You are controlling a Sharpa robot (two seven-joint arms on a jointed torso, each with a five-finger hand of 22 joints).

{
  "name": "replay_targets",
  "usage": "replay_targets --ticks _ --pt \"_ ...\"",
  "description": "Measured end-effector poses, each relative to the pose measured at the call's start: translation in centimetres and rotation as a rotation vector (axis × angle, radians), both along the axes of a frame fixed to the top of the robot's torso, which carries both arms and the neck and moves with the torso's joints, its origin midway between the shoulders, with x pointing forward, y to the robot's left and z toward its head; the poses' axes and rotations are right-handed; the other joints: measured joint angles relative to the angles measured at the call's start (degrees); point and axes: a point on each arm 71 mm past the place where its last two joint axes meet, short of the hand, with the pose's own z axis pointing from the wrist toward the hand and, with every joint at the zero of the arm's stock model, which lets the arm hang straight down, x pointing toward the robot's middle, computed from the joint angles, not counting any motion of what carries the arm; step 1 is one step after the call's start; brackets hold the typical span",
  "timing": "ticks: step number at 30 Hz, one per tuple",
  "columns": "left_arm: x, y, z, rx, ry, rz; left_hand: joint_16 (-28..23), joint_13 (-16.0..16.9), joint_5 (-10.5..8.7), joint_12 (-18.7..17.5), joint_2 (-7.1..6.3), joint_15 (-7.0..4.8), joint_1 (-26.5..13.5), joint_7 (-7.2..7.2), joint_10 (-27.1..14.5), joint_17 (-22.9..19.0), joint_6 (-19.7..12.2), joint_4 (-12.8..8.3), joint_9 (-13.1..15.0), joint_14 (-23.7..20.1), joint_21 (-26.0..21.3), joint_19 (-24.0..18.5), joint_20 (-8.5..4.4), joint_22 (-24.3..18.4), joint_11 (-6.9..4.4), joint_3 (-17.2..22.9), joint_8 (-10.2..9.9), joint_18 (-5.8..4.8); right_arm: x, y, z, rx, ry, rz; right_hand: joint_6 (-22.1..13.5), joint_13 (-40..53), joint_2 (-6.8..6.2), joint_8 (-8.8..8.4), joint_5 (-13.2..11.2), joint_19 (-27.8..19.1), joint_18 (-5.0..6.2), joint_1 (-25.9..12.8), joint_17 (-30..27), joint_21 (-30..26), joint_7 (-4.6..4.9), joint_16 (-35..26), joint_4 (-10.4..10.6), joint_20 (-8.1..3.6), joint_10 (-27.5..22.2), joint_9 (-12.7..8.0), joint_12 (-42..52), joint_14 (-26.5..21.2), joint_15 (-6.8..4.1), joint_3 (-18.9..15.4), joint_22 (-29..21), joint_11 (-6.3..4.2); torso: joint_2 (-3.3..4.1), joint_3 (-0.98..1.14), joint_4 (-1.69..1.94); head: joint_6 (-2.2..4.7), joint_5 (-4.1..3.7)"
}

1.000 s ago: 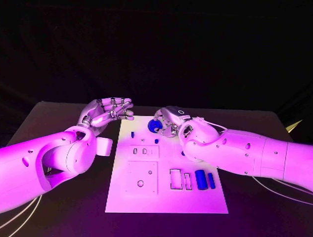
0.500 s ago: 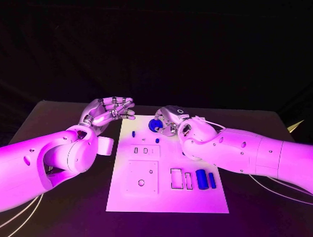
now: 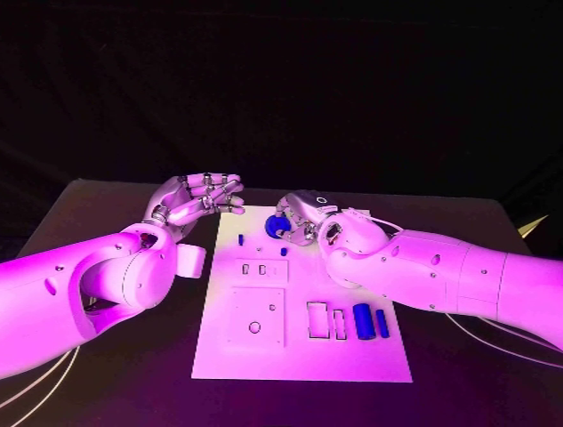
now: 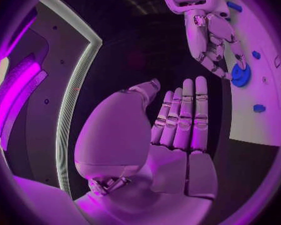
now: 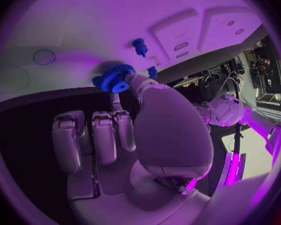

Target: Assemble the parts on the task board

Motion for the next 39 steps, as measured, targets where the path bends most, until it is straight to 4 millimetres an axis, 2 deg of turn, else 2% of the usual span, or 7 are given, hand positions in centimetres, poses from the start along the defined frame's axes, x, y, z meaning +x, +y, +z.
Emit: replay_targets --ticks 9,12,15,17,27,33,39 --pt "0.06 0.0 -0.03 0.001 0.002 0.0 0.0 0.0 0.0 0.0 0.0 0.0 0.0 0.0 0.0 0.05 0.0 0.0 0.0 0.0 0.0 0.0 0.0 0.0 0.0 0.0 0.0 0.0 0.05 0.06 -0.04 0.0 -0.001 0.002 0.13 -0.01 -0.37 -0.8 -0.01 0.0 0.0 -0.99 0.05 0.0 -0.13 0.0 -0.52 0.0 0.0 -0.02 -0.38 0.0 0.0 0.56 -0.01 0.0 0.01 0.02 -0.04 0.1 -0.06" --pt "0.06 0.0 -0.04 0.001 0.002 0.0 0.0 0.0 0.0 0.0 0.0 0.0 0.0 0.0 0.0 0.04 0.0 0.0 -0.01 0.0 0.0 0.0 0.0 -0.01 0.0 0.0 0.0 0.0 0.12 0.06 -0.14 -0.001 0.0 -0.001 -2.35 -0.01 -0.51 -2.7 -0.37 0.0 0.0 -2.53 0.05 0.0 0.36 0.0 -0.53 0.06 -0.55 -0.71 -2.02 0.14 0.3 1.04 -0.01 0.94 0.01 0.05 -0.04 0.1 -0.06" --pt "0.06 0.01 -0.04 0.001 0.003 0.0 0.0 0.0 0.0 0.0 0.0 0.0 0.0 0.0 0.0 0.04 0.0 0.0 -0.01 0.0 0.0 0.0 0.0 -0.01 0.0 0.0 0.0 0.0 0.11 0.08 -0.27 -0.003 0.004 -0.001 -6.78 -0.01 -1.3 -5.94 -2.73 -0.01 0.0 -3.7 0.04 0.0 1.45 0.23 -0.89 1.25 -1.58 -2.15 -3.17 0.0 1.45 0.08 -0.01 1.96 0.01 0.05 -0.04 0.1 -0.1" --pt "0.06 0.02 -0.04 0.001 0.003 0.0 0.0 0.0 0.0 -0.05 0.0 0.0 0.0 -0.03 -0.02 0.06 -0.02 -0.01 -0.01 0.0 0.0 -0.04 0.04 0.0 0.02 0.01 0.0 0.0 0.16 0.12 -0.25 -0.003 0.005 -0.001 -7.42 -0.01 -1.51 -6.63 -2.73 -0.01 0.0 -3.92 0.04 0.0 1.85 0.23 -0.75 1.37 -1.76 -2.54 -3.27 0.03 1.5 -1.36 -0.01 2.15 0.02 0.05 -0.02 0.08 -0.11" --pt "0.04 0.1 -0.05 0.002 0.004 0.001 0.0 0.0 0.0 -0.22 0.0 0.0 0.0 -0.22 -0.21 0.1 -0.21 -0.16 -0.01 0.0 0.0 -0.2 0.21 0.09 0.21 0.16 0.0 0.0 0.26 -0.03 -0.31 -0.006 0.018 -0.003 -6.88 -0.01 -1.39 -6.74 -2.51 0.0 0.01 -4.33 0.04 0.0 1.95 0.23 -0.22 1.66 -1.76 -2.81 -3.27 0.2 1.66 -3.75 -0.02 2.15 0.03 0.05 -0.01 -0.04 -0.14" --pt "0.02 0.15 -0.04 0.002 0.005 0.002 0.0 0.0 0.0 -0.21 0.0 0.0 0.0 -0.22 -0.21 0.1 -0.21 -0.16 -0.02 0.0 0.0 -0.2 0.21 0.08 0.21 0.16 0.0 0.0 0.22 -0.33 -0.4 -0.004 0.03 -0.006 -5.23 -0.02 -1.05 -6.4 -1.85 0.0 0.01 -4.66 0.03 0.0 1.56 0.23 0.09 1.66 -1.53 -2.81 -2.83 0.2 1.65 -4.07 -0.02 2.37 0.03 0.05 -0.03 -0.07 -0.08" --pt "0.0 0.23 -0.04 0.003 0.005 0.003 0.0 0.0 0.0 -0.21 0.0 0.0 0.0 -0.22 -0.21 0.1 -0.21 -0.16 -0.02 0.0 0.0 -0.2 0.21 0.08 0.21 0.16 0.0 0.0 0.13 -0.75 -0.52 0.001 0.045 -0.008 -3.21 -0.02 -0.41 -5.46 -1.62 0.0 0.01 -5.3 0.03 0.0 1.0 0.23 0.33 1.66 -0.8 -2.81 -1.99 0.2 1.65 -4.31 -0.03 1.81 0.03 0.09 -0.04 -0.12 -0.03"
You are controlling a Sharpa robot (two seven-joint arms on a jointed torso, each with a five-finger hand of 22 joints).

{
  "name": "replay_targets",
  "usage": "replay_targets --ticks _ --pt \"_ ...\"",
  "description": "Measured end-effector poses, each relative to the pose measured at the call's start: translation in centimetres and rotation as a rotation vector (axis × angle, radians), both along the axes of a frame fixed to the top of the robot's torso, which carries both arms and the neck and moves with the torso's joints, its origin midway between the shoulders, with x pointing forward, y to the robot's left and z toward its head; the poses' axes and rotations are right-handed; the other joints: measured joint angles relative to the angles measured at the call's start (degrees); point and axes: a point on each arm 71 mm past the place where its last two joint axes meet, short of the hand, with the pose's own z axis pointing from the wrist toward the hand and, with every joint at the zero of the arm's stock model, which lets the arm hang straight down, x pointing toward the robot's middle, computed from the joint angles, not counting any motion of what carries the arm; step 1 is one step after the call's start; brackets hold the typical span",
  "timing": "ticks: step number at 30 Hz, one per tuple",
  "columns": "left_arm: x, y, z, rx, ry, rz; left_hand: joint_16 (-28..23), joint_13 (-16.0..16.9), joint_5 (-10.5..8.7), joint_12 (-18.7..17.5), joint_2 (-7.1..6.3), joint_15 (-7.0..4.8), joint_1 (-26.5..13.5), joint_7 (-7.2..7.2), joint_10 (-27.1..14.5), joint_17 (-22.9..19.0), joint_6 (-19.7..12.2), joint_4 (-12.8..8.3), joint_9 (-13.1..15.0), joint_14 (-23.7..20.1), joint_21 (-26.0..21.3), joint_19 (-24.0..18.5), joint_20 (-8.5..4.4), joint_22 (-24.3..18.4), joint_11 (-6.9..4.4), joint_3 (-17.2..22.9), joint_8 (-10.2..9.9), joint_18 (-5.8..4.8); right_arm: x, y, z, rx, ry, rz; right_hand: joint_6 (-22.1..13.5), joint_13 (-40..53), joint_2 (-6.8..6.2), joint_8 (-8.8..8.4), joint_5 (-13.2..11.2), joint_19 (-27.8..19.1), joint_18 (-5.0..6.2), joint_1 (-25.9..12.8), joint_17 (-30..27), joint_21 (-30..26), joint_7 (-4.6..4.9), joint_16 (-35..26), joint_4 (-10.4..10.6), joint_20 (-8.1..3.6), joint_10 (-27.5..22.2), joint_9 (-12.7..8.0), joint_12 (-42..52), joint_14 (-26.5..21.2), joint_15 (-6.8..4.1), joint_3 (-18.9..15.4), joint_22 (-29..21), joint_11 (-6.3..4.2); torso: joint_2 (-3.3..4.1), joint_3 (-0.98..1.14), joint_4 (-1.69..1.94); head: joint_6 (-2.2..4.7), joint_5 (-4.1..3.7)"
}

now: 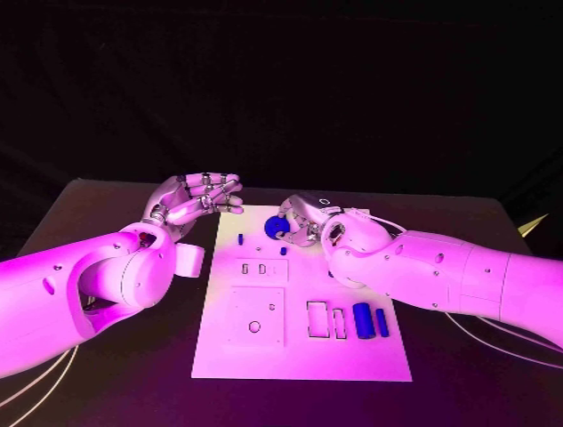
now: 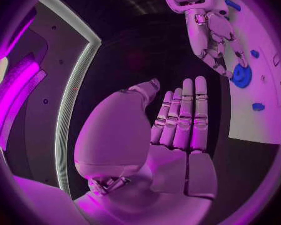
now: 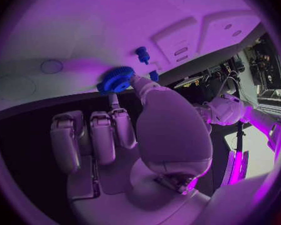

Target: Assemble the parts on the task board

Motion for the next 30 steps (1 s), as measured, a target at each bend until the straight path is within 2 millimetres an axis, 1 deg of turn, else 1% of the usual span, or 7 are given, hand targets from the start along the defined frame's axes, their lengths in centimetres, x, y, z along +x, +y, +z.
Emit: replay_targets --ticks 2,5,9,13,17,21,30 --pt "0.0 0.0 0.0 0.0 0.0 0.0 0.0 0.0 0.0 0.0 0.0 0.0 0.0 0.0 0.0 0.0 0.0 0.0 0.0 0.0 0.0 0.0 0.0 0.0 0.0 0.0 0.0 0.0 -0.1 -0.1 -0.1 0.002 0.006 0.001 0.51 0.0 0.29 0.35 0.0 0.0 0.0 -0.29 0.0 0.0 0.03 0.0 0.01 0.0 0.19 -0.04 0.0 0.0 0.0 0.01 0.0 -0.18 0.01 0.0 -0.02 -0.04 0.04" --pt "0.0 0.0 0.0 0.0 0.0 0.001 0.0 0.0 0.0 0.0 0.0 0.0 0.0 0.0 0.0 0.04 0.0 0.0 0.0 0.0 0.0 0.0 0.0 0.03 0.0 0.0 -0.2 0.0 -0.1 -0.2 -0.1 0.005 0.014 0.001 0.88 0.0 0.72 0.34 0.0 0.0 0.0 -0.72 0.0 0.0 -0.33 0.0 0.57 0.0 0.19 -0.06 0.22 0.0 0.0 0.1 0.0 -0.18 0.02 0.02 -0.02 -0.12 0.05" --pt "0.0 0.1 0.0 0.0 0.0 0.001 0.0 0.0 0.0 0.0 0.0 0.0 0.0 0.0 0.0 0.11 0.0 0.0 0.0 0.0 0.0 0.0 0.0 0.1 0.0 0.0 -0.22 0.0 -0.1 -0.2 -0.1 0.007 0.023 0.0 0.89 0.0 1.1 0.32 0.22 0.0 0.0 -1.1 0.0 0.0 -0.32 0.0 0.77 0.0 0.39 -0.16 0.22 0.0 0.0 0.3 -0.01 -0.39 0.02 0.02 -0.01 -0.18 -0.02" --pt "0.0 0.1 0.0 0.001 0.0 0.001 0.0 0.0 0.0 0.0 0.0 0.0 0.0 0.0 0.0 0.11 0.0 0.0 0.0 0.0 0.0 0.0 0.0 0.1 0.0 0.0 -0.22 0.0 0.0 -0.3 -0.1 0.009 0.033 -0.005 1.27 0.0 1.1 0.43 0.22 0.0 0.0 -1.1 -0.01 0.0 -0.32 0.0 0.81 0.0 0.39 -0.17 0.21 0.0 0.0 0.34 -0.01 -0.39 0.01 0.02 0.0 -0.22 -0.09" --pt "0.0 0.1 0.0 0.001 0.001 0.001 0.0 0.0 0.0 0.0 0.0 0.0 0.0 0.0 0.0 0.11 0.0 0.0 0.04 0.0 0.0 0.0 0.0 0.09 0.0 0.0 -0.22 0.0 0.1 -0.7 -0.3 0.007 0.047 -0.011 1.63 0.0 1.1 1.08 0.22 0.0 0.0 -1.1 -0.01 0.0 -0.32 0.0 0.8 0.0 0.39 -0.01 0.21 0.0 0.0 0.34 -0.01 -0.39 0.0 0.01 0.01 -0.23 -0.1" --pt "0.0 0.1 0.0 0.001 0.001 0.002 0.0 0.0 0.0 0.0 0.0 0.0 0.0 0.0 0.0 0.11 0.0 0.0 0.04 0.0 0.0 0.0 0.0 0.09 0.0 0.0 -0.22 0.0 0.1 -0.9 -0.4 0.003 0.06 -0.016 1.76 0.0 1.1 0.84 0.22 0.0 -0.01 -1.1 -0.01 0.0 -0.38 0.0 0.8 0.0 0.39 -0.06 0.44 -0.21 -0.22 0.34 -0.01 -0.39 -0.01 0.01 0.03 -0.18 -0.05" --pt "0.0 0.2 0.0 0.002 0.001 0.004 0.0 0.0 0.0 0.0 0.0 0.0 0.0 0.0 0.0 0.12 0.0 0.0 0.04 0.0 0.12 0.0 0.0 0.1 0.0 0.0 -0.22 0.0 -0.3 -1.5 -0.5 0.006 0.074 -0.017 1.76 0.04 1.32 0.84 0.45 0.0 0.0 -1.32 -0.01 0.0 -0.38 0.0 0.96 0.0 0.39 -0.06 0.44 -0.21 -0.22 0.49 -0.02 -0.39 0.0 0.04 0.03 -0.23 0.04"
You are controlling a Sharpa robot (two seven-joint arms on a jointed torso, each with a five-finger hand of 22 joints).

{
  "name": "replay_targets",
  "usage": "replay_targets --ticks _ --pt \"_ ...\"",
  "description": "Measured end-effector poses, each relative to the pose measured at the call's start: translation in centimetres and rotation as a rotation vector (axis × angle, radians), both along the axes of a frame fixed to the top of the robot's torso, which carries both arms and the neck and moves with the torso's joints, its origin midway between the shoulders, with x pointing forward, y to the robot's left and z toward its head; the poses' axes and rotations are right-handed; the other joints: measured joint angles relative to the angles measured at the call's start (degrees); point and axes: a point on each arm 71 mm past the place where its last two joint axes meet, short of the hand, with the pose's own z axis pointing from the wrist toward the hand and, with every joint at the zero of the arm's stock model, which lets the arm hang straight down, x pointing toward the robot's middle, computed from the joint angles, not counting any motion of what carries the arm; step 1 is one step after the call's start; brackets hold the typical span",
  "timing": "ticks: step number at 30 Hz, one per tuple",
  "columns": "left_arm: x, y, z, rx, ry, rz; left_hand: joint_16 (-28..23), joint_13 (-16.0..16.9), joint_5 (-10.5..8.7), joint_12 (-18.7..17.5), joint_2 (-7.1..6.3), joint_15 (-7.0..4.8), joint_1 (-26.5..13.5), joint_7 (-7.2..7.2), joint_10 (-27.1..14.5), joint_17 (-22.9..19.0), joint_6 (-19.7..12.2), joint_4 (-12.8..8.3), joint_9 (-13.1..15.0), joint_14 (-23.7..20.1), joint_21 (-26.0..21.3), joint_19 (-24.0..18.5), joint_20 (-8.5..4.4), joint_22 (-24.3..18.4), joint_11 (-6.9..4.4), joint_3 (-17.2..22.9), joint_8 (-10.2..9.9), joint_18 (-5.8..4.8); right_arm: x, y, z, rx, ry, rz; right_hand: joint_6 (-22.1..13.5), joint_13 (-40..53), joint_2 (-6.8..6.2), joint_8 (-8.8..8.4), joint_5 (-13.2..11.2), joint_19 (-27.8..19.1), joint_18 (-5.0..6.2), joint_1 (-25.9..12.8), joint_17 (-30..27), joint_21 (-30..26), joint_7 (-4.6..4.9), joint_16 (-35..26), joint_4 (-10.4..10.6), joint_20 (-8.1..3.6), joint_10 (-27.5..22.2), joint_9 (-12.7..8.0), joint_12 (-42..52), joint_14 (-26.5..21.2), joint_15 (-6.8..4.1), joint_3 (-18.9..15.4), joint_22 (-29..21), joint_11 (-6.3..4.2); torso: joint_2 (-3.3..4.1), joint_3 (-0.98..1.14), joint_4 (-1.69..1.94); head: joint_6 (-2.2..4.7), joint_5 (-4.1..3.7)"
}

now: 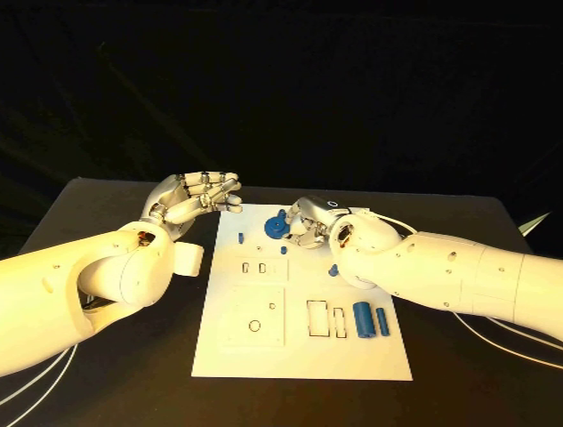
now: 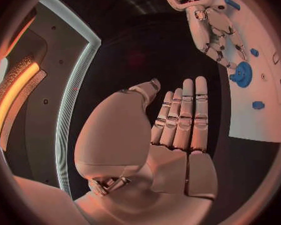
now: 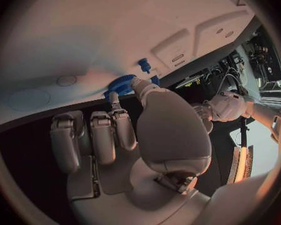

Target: Assemble the parts on the task board

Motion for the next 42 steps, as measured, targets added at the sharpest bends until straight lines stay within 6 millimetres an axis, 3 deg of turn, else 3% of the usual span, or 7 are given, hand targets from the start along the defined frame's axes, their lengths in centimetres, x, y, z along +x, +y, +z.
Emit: replay_targets --ticks 9,17,22,26,31,36,42 --pt "0.1 0.1 0.0 0.001 0.0 0.003 0.0 0.0 0.0 0.0 0.0 0.0 0.0 0.0 0.0 0.08 0.0 0.0 0.0 0.0 0.2 0.0 0.0 0.07 0.0 0.0 0.0 0.0 -0.8 -1.6 0.0 0.02 -0.001 -0.007 0.0 0.0 0.0 0.0 0.32 0.0 0.0 0.0 0.0 0.0 0.0 0.0 0.0 0.0 0.0 0.0 0.0 0.0 0.0 0.0 0.05 0.0 -0.03 0.03 -0.1 0.16 0.07" --pt "0.4 0.6 -0.2 0.007 0.0 0.018 -0.29 0.0 0.0 0.0 0.0 0.1 0.0 0.0 -0.21 0.39 0.0 -0.16 0.08 -0.51 0.19 -1.19 0.13 0.18 0.21 0.16 0.0 0.01 -0.9 -6.3 3.1 0.108 -0.004 -0.075 0.0 -0.01 -0.21 0.0 0.16 0.0 0.0 0.21 -0.01 0.0 0.0 0.0 -0.76 0.0 0.21 -0.45 0.0 0.0 0.0 0.71 0.04 -0.21 -0.25 0.15 -0.38 0.75 0.0" --pt "0.5 0.8 -0.2 0.009 -0.001 0.025 -0.67 0.0 0.0 0.0 0.0 0.3 0.0 0.0 -0.21 0.67 0.0 -0.31 0.16 -0.72 0.19 -2.15 0.29 0.18 0.21 0.31 0.0 0.0 -1.2 -10.1 3.9 0.159 0.036 -0.118 -0.24 -0.01 -1.66 -0.44 -1.76 0.0 0.0 2.62 -0.01 0.0 0.23 0.0 -3.29 0.0 -0.03 -0.9 -0.47 0.0 0.0 1.27 0.04 0.03 -0.42 0.4 -0.96 1.01 -0.01" --pt "0.6 0.9 -0.2 0.01 -0.001 0.028 -0.67 0.0 0.0 0.0 -0.2 0.29 -0.2 0.0 -0.21 0.71 0.0 -0.31 0.17 -0.72 0.19 -2.35 0.5 0.17 0.21 0.31 0.0 0.0 -1.6 -12.8 4.1 0.181 0.076 -0.132 -0.27 -0.02 -2.2 -0.67 -1.9 0.0 0.0 4.97 -0.01 0.0 0.26 0.0 -5.42 0.0 -0.98 -1.24 -1.46 0.0 0.0 2.07 0.04 0.28 -0.56 0.73 -1.4 1.09 0.02" --pt "0.6 0.9 -0.3 0.011 -0.001 0.028 -0.67 0.0 0.0 0.0 -0.2 0.29 -0.2 0.0 -0.21 0.71 0.0 -0.31 0.16 -0.72 0.19 -2.35 0.5 0.17 0.21 0.31 0.0 0.0 -1.8 -15.8 4.0 0.19 0.107 -0.147 -0.66 -0.02 -2.79 -0.96 -1.9 0.0 0.0 5.67 -0.01 0.0 0.21 0.0 -6.5 0.0 -1.65 -1.46 -2.03 0.0 0.0 2.37 0.03 0.22 -0.63 1.07 -1.76 1.04 -0.3" --pt "0.6 0.7 -0.3 0.01 -0.001 0.025 -0.67 0.0 0.0 0.0 -0.19 0.29 -0.19 0.0 -0.21 0.78 0.0 -0.31 0.16 -0.72 0.19 -2.56 0.29 0.16 0.21 0.31 0.0 0.0 -1.5 -18.0 3.8 0.185 0.12 -0.161 -0.86 -0.02 -3.1 -0.96 -1.9 0.0 0.0 5.98 -0.01 0.0 0.0 0.0 -6.9 0.0 -1.86 -1.56 -2.25 0.0 0.0 2.29 0.03 0.01 -0.71 1.39 -1.97 0.98 -0.61" --pt "0.7 0.7 -0.4 0.009 0.0 0.023 -0.67 0.0 0.0 0.0 -0.19 0.29 -0.19 0.0 -0.21 0.77 0.0 -0.47 0.22 -0.72 0.19 -2.56 0.29 0.16 0.21 0.47 0.0 0.0 -1.1 -19.1 2.9 0.171 0.138 -0.165 -1.06 -0.03 -3.1 -1.18 -1.9 0.0 0.0 5.98 -0.01 0.0 -0.2 0.23 -6.9 0.0 -1.86 -1.63 -2.25 0.0 0.0 2.29 0.03 0.01 -0.64 1.57 -2.04 0.92 -0.55"
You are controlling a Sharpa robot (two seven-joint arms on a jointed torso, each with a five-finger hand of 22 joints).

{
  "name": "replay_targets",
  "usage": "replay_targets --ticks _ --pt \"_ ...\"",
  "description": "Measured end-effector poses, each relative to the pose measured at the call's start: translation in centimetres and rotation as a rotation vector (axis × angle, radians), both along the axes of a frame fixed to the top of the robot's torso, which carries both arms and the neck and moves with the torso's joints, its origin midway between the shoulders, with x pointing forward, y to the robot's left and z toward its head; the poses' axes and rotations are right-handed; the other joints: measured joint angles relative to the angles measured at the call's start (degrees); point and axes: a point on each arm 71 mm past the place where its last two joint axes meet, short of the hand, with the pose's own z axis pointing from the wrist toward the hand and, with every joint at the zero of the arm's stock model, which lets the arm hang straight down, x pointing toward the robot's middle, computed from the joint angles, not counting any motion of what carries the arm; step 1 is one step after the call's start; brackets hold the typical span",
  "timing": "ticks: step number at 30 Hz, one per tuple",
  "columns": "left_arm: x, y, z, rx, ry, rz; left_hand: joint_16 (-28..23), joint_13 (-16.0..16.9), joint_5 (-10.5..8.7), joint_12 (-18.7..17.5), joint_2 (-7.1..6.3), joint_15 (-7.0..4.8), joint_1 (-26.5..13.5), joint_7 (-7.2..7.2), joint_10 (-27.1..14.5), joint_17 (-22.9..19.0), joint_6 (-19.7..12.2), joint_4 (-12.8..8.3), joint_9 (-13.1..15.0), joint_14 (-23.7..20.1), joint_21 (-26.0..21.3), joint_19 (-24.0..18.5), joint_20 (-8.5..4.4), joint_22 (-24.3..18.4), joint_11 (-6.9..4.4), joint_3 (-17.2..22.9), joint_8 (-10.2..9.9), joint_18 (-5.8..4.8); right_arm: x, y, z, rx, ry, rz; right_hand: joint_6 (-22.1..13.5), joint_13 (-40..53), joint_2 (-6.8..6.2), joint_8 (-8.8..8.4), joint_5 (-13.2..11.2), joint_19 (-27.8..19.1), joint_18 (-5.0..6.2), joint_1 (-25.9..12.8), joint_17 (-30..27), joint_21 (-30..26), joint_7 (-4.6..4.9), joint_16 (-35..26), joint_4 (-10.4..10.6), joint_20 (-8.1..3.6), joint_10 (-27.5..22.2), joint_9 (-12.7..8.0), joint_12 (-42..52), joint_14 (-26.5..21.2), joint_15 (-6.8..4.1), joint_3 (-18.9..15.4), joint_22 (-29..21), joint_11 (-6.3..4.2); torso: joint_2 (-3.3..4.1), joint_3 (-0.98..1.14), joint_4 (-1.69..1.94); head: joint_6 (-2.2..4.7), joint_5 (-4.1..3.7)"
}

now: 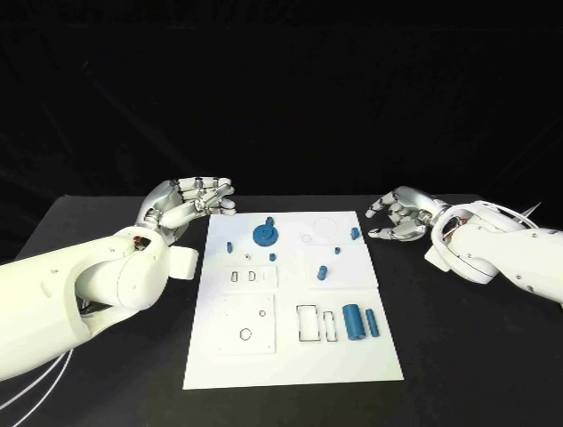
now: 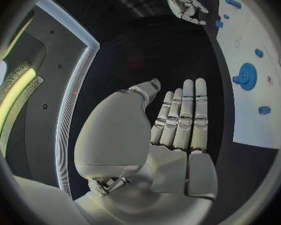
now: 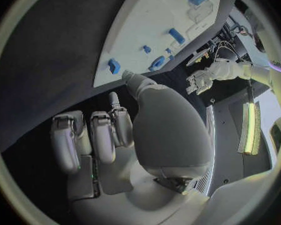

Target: Assemble the parts on the task board

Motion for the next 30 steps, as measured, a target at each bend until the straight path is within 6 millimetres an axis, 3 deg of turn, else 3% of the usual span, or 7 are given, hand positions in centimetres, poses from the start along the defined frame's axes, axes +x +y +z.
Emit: replay_targets --ticks 22,30 --pt "0.0 0.0 -0.1 -0.001 0.002 -0.005 0.0 0.0 0.0 0.0 0.0 0.0 0.0 0.0 0.0 0.12 0.0 0.0 -0.02 0.0 0.0 0.01 0.01 0.04 0.0 0.0 0.0 0.0 1.5 1.1 -2.8 -0.014 0.022 0.027 -0.19 -0.01 0.92 0.0 0.34 0.0 -0.01 0.13 0.0 0.0 0.21 0.0 -0.33 0.0 0.22 -0.13 0.32 0.0 0.0 0.79 -0.01 -0.22 0.01 -0.32 0.11 -0.76 -0.02" --pt "0.0 -0.1 -0.1 -0.002 0.003 -0.007 0.0 0.0 0.0 0.0 0.0 0.0 0.0 0.0 0.0 0.12 0.0 0.0 -0.02 0.0 0.0 0.01 0.01 0.04 0.0 0.0 0.0 0.0 1.8 1.6 -3.1 -0.014 0.02 0.029 0.45 -0.01 1.39 0.0 0.36 0.0 0.0 -0.34 0.0 0.0 0.03 0.0 -0.2 0.0 0.23 -0.19 0.54 0.0 0.0 1.23 -0.02 -0.23 -0.08 -0.32 0.08 -0.99 -0.04"
